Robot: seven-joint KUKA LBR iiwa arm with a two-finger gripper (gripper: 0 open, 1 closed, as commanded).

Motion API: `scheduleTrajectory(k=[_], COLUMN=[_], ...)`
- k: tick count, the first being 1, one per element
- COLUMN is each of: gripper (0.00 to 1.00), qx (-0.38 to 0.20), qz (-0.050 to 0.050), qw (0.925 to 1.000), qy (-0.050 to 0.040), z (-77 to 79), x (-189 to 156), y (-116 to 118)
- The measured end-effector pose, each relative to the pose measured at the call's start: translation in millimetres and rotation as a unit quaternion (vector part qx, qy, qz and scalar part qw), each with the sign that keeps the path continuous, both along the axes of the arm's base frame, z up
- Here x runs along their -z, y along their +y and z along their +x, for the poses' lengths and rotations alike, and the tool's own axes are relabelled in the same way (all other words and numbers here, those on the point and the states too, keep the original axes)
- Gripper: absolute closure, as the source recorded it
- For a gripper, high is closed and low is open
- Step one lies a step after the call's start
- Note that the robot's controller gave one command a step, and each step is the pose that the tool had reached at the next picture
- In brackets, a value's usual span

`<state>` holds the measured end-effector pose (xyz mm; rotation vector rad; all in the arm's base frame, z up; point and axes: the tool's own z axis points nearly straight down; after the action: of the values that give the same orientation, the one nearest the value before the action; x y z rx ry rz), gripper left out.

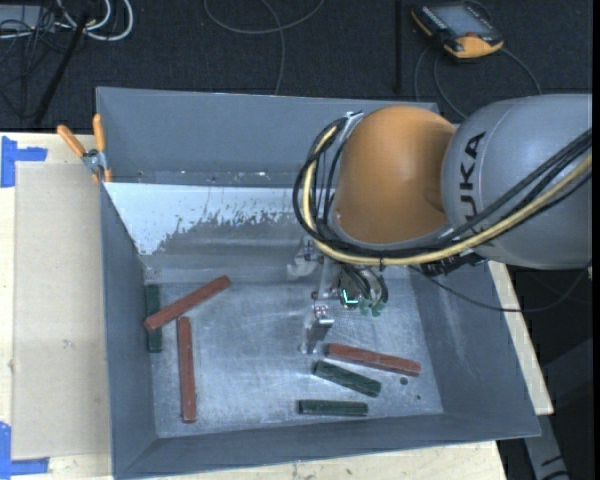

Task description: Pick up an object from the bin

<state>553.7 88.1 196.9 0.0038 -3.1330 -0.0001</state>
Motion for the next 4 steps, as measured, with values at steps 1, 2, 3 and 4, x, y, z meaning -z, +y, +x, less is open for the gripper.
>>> scheduleTrajectory(k=[1, 2, 3, 4], gripper=[0.0, 0.0, 1.0, 0.0], qx=[0.001, -0.052, -0.011, -0.011], qz=[0.0, 0.0, 0.002, 0.001], qw=[1.0, 0.9986, 0.9998, 0.9999], qy=[-0.0036, -0.0058, -0.0145, -0.0064], z=[1.7, 1.4, 7.4, 3.3], x=[-3.7, 28.4, 120.6, 123.5], y=[-0.4, -11.2, -62.7, -63.9])
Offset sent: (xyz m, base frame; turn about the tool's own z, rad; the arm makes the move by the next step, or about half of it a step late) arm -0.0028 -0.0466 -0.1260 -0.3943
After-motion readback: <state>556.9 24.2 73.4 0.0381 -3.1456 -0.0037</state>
